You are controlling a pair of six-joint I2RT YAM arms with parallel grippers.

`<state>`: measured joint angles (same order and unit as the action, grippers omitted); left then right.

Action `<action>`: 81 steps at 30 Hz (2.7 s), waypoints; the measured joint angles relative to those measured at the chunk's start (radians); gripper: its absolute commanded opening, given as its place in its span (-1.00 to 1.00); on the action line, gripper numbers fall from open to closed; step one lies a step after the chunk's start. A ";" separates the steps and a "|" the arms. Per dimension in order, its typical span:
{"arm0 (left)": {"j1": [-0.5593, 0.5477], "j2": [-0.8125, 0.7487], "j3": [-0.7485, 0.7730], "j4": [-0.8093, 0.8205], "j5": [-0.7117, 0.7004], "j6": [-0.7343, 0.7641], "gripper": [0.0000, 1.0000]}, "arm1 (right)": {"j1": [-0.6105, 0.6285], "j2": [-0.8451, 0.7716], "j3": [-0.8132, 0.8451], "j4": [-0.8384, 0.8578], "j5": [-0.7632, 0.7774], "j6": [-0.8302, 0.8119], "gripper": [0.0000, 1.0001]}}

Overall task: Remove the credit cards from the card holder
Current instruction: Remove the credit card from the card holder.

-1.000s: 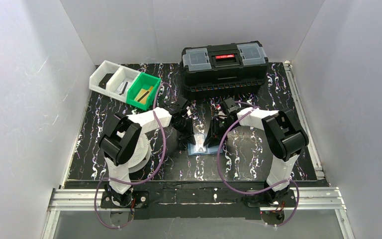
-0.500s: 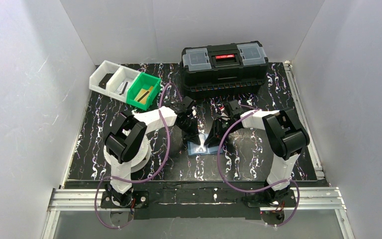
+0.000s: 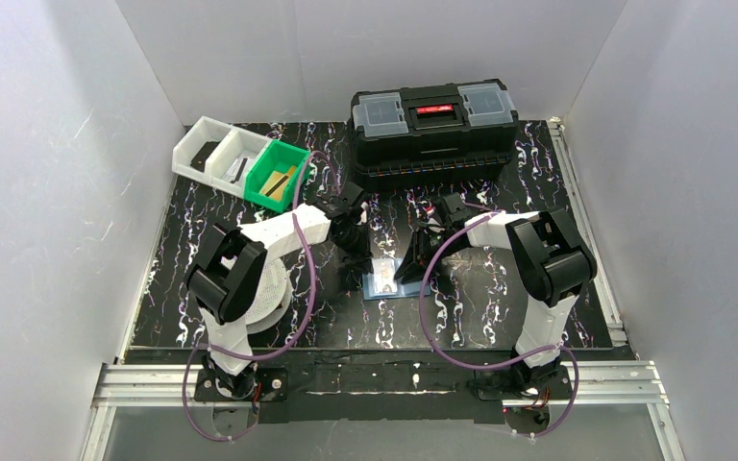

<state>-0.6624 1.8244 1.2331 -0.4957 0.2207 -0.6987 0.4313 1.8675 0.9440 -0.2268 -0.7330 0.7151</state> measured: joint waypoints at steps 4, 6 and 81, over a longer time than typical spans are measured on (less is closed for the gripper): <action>0.000 -0.001 -0.002 -0.002 -0.003 0.007 -0.75 | 0.000 0.000 0.000 0.000 0.000 0.000 -0.25; 0.000 0.000 -0.003 -0.002 -0.003 0.008 -0.80 | 0.000 0.000 0.000 0.000 0.000 0.000 -0.25; -0.038 0.146 0.128 -0.054 0.009 -0.023 -1.00 | -0.126 -0.051 -0.260 0.430 -0.131 0.151 -0.65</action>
<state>-0.7006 1.9701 1.3609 -0.5499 0.2298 -0.7219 0.3058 1.8164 0.6838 0.2035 -0.8642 0.8661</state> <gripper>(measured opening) 0.009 0.147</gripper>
